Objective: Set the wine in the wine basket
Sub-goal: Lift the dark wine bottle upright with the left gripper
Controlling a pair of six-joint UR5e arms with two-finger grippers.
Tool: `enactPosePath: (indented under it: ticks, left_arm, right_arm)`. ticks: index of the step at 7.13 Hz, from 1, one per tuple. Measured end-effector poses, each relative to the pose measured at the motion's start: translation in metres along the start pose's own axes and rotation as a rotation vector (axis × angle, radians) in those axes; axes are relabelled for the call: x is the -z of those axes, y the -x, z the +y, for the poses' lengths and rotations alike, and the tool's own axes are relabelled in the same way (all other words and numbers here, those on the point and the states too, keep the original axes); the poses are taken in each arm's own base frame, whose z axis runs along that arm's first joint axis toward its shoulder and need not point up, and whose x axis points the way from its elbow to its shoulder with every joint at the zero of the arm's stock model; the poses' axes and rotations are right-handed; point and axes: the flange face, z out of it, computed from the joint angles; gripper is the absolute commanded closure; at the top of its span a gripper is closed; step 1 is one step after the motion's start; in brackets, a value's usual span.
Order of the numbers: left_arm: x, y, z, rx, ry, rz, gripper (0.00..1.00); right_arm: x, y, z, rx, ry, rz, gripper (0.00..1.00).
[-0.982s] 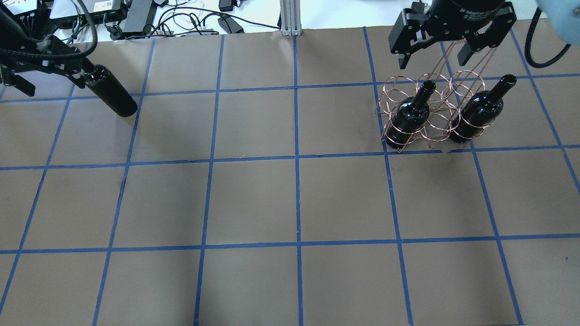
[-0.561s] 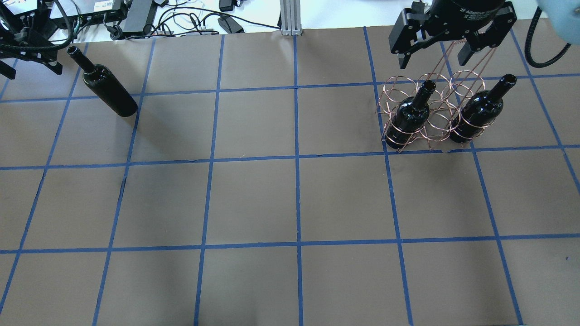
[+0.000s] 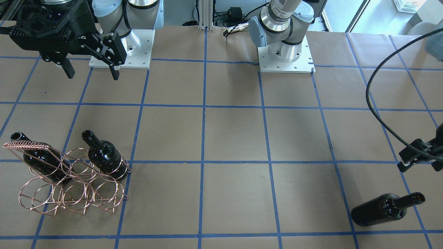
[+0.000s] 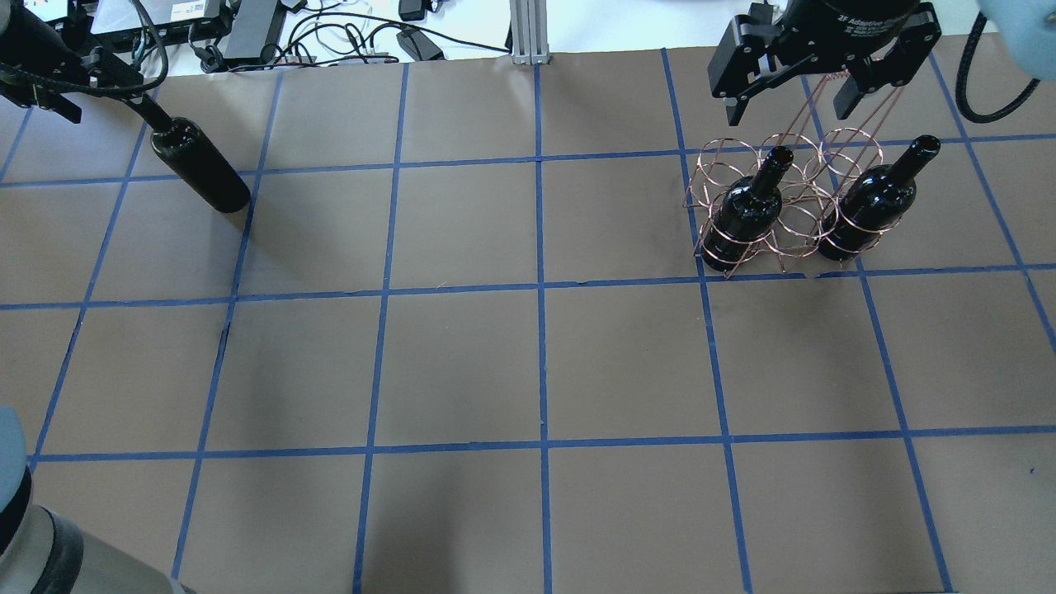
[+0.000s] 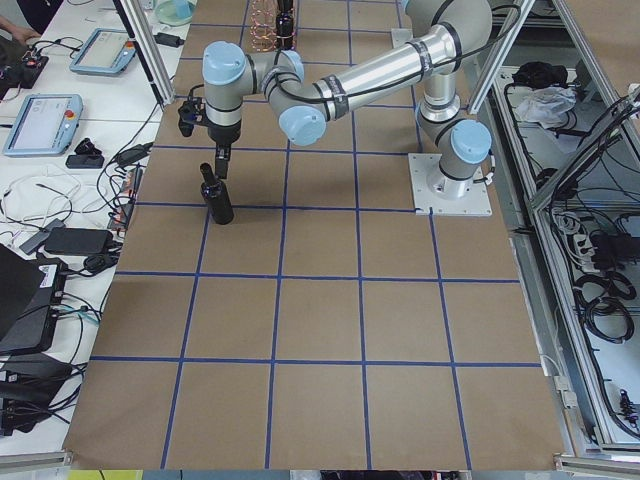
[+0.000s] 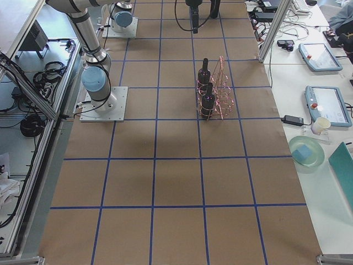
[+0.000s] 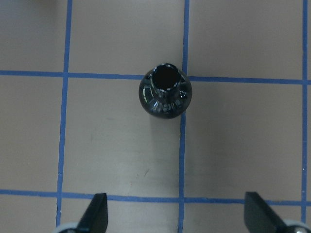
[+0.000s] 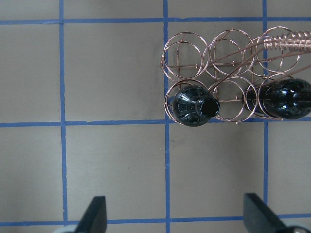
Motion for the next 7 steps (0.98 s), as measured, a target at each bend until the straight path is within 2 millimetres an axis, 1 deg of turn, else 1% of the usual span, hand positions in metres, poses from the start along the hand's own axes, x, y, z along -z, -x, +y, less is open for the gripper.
enactPosePath:
  ticks: [1, 2, 3, 5, 7]
  left_arm:
    - [-0.019, 0.002, -0.006, -0.002, -0.007, 0.022, 0.01]
    - [-0.033, 0.003, -0.011, -0.003, -0.015, 0.043, 0.02]
    - [-0.043, 0.004, -0.013, -0.004, -0.015, 0.054, 0.01]
    - [-0.049, 0.006, -0.018, -0.004, -0.015, 0.054, 0.01]
    - [-0.046, 0.008, -0.021, -0.007, -0.014, 0.039, 0.00]
  right_arm:
    - [0.000, 0.000, 0.000, 0.000, 0.000, 0.001, 0.00]
    - [0.000, 0.000, 0.000, 0.000, 0.000, 0.001, 0.00]
    - [0.000, 0.000, 0.001, -0.001, 0.000, 0.001, 0.00]
    - [0.000, 0.000, 0.001, -0.001, 0.001, 0.001, 0.00]
    - [0.000, 0.000, 0.001, -0.001, 0.000, 0.001, 0.00]
